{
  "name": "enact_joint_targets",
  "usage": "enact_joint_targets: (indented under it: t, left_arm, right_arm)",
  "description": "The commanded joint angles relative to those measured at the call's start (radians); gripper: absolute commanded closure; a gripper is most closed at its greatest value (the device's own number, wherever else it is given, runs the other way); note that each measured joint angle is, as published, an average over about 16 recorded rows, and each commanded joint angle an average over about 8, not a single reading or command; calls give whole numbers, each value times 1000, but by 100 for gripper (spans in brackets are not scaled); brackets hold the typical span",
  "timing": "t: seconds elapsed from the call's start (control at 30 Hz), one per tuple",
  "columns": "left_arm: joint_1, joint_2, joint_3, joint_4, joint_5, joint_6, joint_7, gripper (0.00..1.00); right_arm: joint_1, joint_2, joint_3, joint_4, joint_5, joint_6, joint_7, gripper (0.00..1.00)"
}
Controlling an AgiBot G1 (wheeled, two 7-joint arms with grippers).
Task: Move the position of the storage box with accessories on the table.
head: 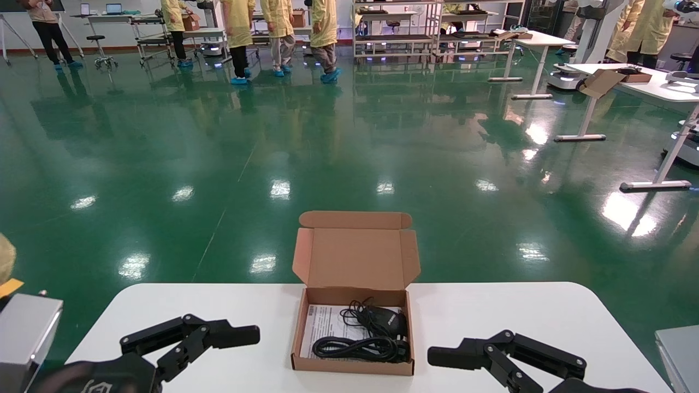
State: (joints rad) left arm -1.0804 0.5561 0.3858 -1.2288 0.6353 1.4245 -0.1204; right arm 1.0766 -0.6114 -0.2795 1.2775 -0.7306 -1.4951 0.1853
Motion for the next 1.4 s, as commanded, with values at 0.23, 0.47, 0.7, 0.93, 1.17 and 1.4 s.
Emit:
enact_joint_targets:
  t: [0.23,0.47,0.7,0.93,1.17,1.4]
  left_arm:
    - [0,0,0,0,0,0,0,0]
    - [0,0,0,0,0,0,0,0]
    - [0,0,0,0,0,0,0,0]
    - [0,0,0,0,0,0,0,0]
    - [0,0,0,0,0,0,0,0]
    - [0,0,0,0,0,0,0,0]
  right_arm:
    - [0,0,0,0,0,0,0,0]
    - [0,0,0,0,0,0,0,0]
    - [7,4,0,5,-3,-10,-4,0]
    - [187,18,-52,-68,-82,-66,57,0]
    - [530,-148,-164,-397,-283,-16,152,0]
    - [764,-376,-292,-806,-512,90,161,0]
